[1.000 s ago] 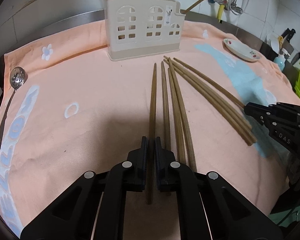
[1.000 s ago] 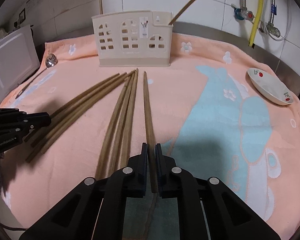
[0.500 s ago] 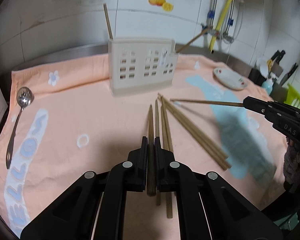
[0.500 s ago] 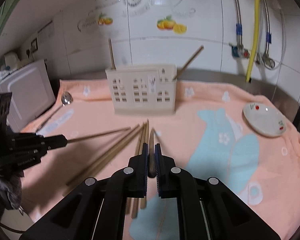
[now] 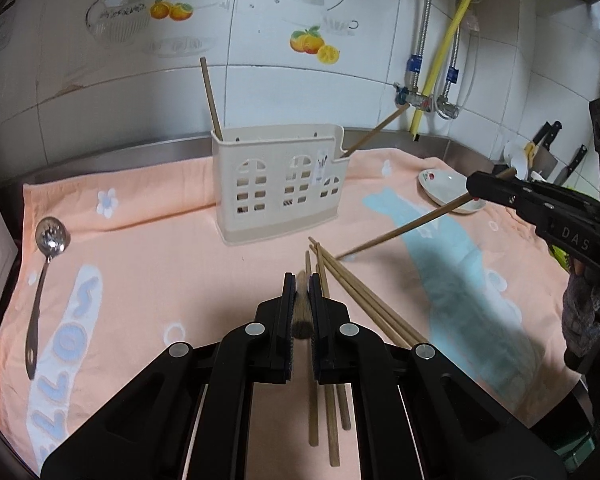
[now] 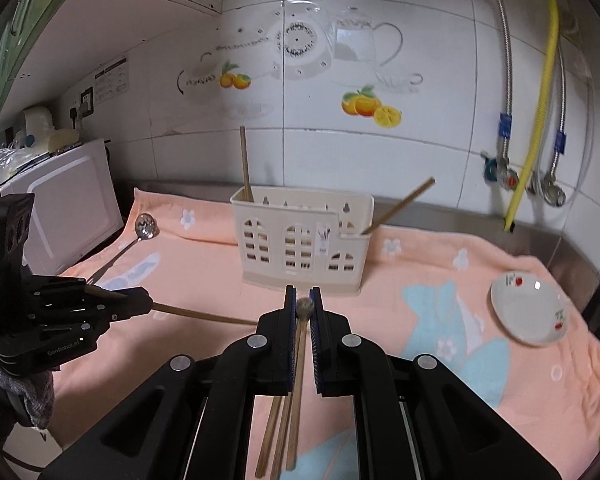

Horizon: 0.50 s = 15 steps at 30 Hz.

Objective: Organize utensils
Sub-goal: 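Lift the left tool's chopstick over the holder while the right tool carries its chopstick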

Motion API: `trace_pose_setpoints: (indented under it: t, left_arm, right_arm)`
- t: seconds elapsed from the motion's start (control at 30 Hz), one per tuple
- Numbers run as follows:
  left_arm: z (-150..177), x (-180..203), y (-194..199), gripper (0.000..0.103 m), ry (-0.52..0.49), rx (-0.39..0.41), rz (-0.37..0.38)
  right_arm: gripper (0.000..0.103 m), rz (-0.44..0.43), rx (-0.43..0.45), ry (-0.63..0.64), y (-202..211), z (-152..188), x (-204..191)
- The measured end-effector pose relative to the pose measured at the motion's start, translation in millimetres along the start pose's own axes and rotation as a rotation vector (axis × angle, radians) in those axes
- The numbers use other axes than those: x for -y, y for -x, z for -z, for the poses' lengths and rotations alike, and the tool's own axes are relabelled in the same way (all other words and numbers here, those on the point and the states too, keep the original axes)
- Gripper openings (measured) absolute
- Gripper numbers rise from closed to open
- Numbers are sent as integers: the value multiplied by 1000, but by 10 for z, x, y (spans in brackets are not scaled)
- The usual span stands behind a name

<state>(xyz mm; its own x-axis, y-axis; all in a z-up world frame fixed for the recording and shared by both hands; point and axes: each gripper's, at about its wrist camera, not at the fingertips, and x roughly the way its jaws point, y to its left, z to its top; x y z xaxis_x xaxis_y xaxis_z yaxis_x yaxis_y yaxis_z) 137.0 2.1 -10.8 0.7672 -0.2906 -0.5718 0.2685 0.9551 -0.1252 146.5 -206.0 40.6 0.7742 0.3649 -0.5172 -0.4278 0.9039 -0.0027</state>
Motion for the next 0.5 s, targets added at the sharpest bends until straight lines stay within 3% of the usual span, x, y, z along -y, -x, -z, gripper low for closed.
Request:
trace_pose_setpoints:
  t: [0.3,0.5]
  left_arm:
    - [-350,-95,-65,6,-13,-7,-21]
    - [-657,-93,-19,6,-29,29,-21]
  right_arm:
    - [7,6,47,50,22,-436,45]
    - [6,12,70,57,-33,-718,121]
